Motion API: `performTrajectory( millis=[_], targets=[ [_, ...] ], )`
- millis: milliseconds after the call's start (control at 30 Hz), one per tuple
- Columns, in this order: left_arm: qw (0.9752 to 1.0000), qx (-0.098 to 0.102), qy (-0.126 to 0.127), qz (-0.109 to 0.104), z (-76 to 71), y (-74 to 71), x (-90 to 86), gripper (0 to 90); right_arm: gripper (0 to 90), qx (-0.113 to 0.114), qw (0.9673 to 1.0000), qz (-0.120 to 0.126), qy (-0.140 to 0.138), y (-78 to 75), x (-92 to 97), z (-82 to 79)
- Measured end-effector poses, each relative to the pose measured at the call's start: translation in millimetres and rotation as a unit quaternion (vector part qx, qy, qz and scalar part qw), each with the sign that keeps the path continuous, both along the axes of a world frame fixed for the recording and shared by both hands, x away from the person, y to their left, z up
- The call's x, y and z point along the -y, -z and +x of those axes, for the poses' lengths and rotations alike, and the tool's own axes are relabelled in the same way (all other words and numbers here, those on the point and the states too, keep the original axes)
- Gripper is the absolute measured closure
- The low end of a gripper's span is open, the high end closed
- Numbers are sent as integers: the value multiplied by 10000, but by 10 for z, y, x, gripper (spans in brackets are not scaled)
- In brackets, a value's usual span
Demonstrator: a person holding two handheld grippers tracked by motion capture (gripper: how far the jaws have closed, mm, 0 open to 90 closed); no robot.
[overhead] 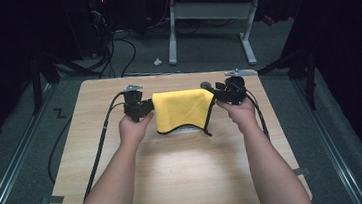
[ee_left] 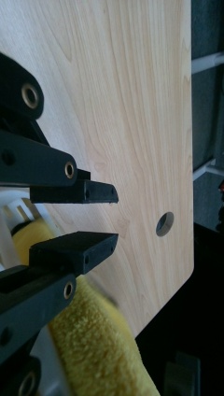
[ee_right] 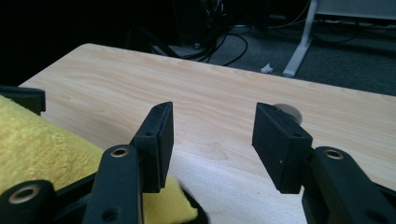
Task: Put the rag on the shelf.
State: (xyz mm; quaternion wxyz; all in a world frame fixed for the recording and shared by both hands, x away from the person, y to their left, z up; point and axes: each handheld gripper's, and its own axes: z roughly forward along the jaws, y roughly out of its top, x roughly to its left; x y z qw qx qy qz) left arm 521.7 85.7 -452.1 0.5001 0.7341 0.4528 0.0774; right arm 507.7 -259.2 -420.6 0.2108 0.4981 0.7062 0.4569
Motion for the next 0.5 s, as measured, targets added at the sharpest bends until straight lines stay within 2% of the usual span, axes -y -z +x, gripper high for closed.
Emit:
performTrajectory(
  millis=[133,300,367,500],
  targets=[
    [10000,41,-87,-24,-48,-23,-58,720,483,107,9998,-53,128,-69,48,-62],
    [9998,114,-112,145,-108,-60,-102,693,477,150,9996,-173,171,-111,110,-137],
    [9997,172,-97,160,-133,-88,-116,686,480,245,9992,-221,218,-120,139,-172],
    [9992,289,-127,224,-185,-142,-144,674,480,247,9991,-224,276,-114,201,-224]
  ],
)
